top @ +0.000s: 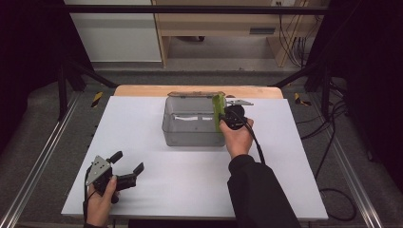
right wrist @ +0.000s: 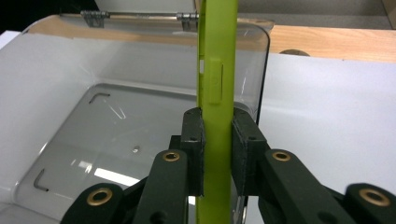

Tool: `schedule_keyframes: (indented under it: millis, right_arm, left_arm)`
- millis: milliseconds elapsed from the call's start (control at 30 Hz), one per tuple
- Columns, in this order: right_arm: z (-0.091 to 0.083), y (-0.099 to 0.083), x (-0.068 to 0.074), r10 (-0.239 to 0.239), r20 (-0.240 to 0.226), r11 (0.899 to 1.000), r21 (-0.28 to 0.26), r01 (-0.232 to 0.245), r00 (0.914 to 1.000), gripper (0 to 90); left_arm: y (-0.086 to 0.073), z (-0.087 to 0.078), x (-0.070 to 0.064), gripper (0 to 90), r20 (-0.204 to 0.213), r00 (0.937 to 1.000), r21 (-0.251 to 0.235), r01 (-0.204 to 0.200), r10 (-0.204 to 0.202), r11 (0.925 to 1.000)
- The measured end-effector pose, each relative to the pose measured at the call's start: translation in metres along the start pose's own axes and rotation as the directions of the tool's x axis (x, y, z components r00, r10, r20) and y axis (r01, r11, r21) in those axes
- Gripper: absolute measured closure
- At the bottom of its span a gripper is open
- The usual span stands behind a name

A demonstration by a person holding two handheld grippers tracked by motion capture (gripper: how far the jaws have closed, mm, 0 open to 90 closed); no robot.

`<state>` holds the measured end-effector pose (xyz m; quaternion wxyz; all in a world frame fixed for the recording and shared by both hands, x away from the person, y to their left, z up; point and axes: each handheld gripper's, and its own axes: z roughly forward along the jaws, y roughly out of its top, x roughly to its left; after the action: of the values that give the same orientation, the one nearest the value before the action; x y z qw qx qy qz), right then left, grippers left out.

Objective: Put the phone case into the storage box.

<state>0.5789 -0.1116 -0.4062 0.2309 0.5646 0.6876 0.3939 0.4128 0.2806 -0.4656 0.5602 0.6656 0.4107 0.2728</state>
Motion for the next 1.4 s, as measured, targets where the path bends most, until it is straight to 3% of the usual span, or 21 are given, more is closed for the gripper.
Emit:
schedule_keyframes:
  millis: [300, 1400]
  right_arm:
    - [0.0024, -0.0005, 0.0016, -0.011, 0.006, 1.000, 0.012, 0.011, 0.9999, 77.0]
    - [0.0068, 0.0034, 0.0041, 0.030, -0.019, 0.998, 0.055, -0.029, 0.9994, 76.9]
  left_arm:
    - [0.0005, -0.0002, -0.0005, 2.7, -0.002, 1.0000, 0.001, -0.009, 0.009, 1.0000]
    - [0.0011, 0.0017, -0.0019, 2.7, 0.006, 0.9997, 0.010, -0.024, 0.024, 0.9997]
